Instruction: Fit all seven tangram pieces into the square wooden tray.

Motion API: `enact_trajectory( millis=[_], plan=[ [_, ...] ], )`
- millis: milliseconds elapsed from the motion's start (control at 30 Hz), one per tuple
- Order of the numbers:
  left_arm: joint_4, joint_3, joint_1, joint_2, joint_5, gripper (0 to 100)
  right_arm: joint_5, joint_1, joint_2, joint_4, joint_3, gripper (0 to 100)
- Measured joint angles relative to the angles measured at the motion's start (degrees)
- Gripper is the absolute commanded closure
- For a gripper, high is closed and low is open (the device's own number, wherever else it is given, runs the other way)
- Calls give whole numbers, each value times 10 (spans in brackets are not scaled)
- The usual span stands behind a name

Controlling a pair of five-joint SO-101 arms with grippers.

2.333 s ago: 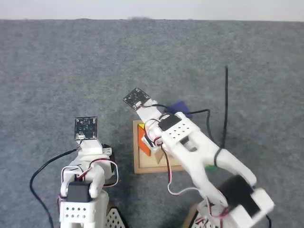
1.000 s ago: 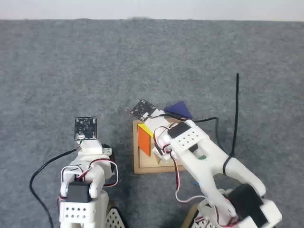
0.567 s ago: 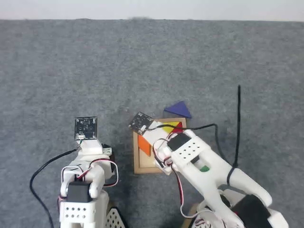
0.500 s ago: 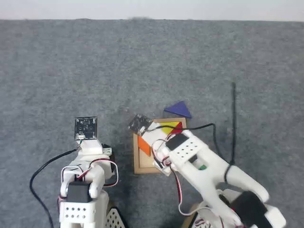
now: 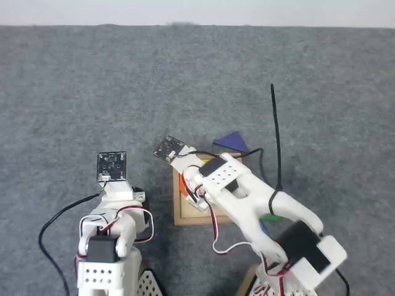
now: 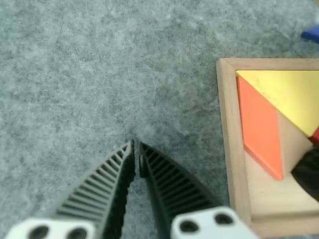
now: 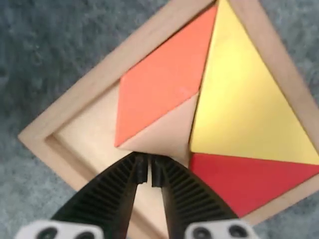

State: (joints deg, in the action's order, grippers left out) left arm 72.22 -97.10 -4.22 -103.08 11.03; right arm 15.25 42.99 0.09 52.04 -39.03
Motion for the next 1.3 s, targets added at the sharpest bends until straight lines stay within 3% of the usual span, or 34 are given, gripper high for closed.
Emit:
enact_trajectory(
  millis=[267, 500, 700, 867, 967, 1200, 1300],
  plan=[
    [0, 0, 0, 0, 0, 987, 0, 0, -1, 1, 12, 950],
    [0, 0, 0, 0, 0, 987, 1, -8, -149, 17, -44, 950],
    [0, 0, 0, 0, 0, 987, 1, -109, -310, 107, -82, 948],
    [0, 0, 0, 0, 0, 987, 0, -207, -353, 116, -145, 827],
    [0, 0, 0, 0, 0, 987, 0, -233, -351, 109, -177, 778],
    [0, 0, 0, 0, 0, 987, 1, -246, -295, 84, -193, 786],
    [0, 0, 0, 0, 0, 987, -1, -271, -262, 71, -193, 733]
  ],
)
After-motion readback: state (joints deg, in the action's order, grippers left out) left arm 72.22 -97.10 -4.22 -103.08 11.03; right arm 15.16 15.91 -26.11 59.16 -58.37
